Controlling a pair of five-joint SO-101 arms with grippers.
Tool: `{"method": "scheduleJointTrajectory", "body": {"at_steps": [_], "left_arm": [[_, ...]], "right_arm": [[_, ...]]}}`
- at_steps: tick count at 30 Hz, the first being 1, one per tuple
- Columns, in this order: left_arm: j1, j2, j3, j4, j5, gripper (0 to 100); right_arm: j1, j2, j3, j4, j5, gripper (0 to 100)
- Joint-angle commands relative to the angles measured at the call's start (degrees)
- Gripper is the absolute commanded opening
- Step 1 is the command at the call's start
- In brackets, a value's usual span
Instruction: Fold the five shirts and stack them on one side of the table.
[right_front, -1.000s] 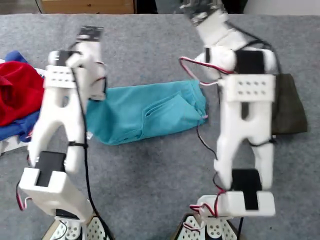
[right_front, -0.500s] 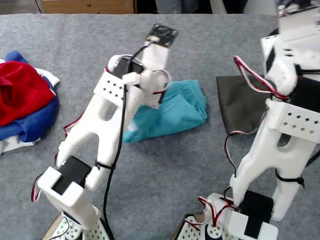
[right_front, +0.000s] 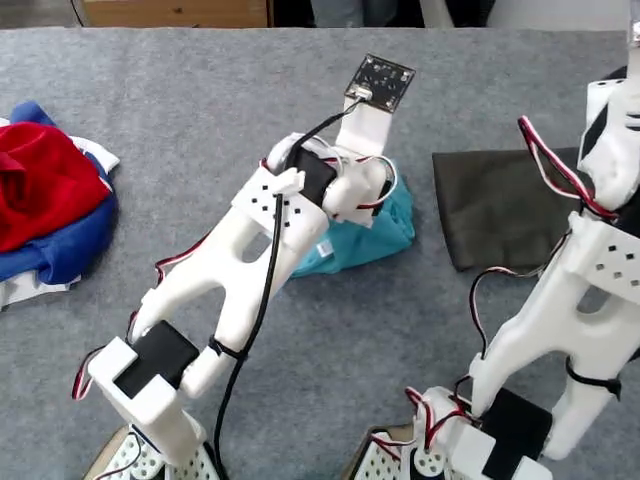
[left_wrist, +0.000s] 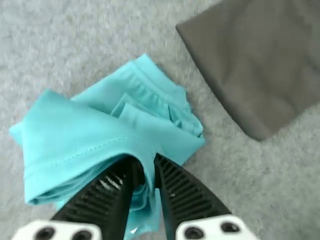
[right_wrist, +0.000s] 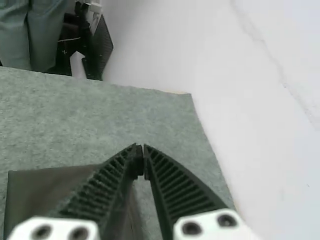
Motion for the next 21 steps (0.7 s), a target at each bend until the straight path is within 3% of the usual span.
{"method": "scheduleJointTrajectory", "body": {"at_steps": [1,4,6,9,11,15,21], "left_arm": [[0.48,-2.64,2.42,-7.21,0.62,3],[0.66,-2.64,4.97,-12.31,0.70,4],[0.66,-2.64,6.02,-14.24,1.41,10],[0.22,-2.73,6.11,-14.42,8.35,22],[0.13,-3.34,5.32,-13.71,11.08,23],[-3.30,-3.43,-2.42,-7.21,7.91,18],[-21.67,-2.81,-9.98,1.85,3.69,3]], "right_arm": [[0.88,-2.24,-0.22,-1.05,-0.26,1.5],[0.62,-2.24,-0.22,-1.05,-0.26,1.5],[0.44,-2.15,-0.13,-1.05,-0.26,1.5],[0.35,-2.15,-0.13,-1.05,-0.53,1.5],[-0.53,-2.24,-0.22,-0.97,-0.62,1.5],[-5.36,-2.15,0.84,1.41,-0.18,1.5],[-15.82,-1.71,3.47,7.38,-0.18,1.5]]}}
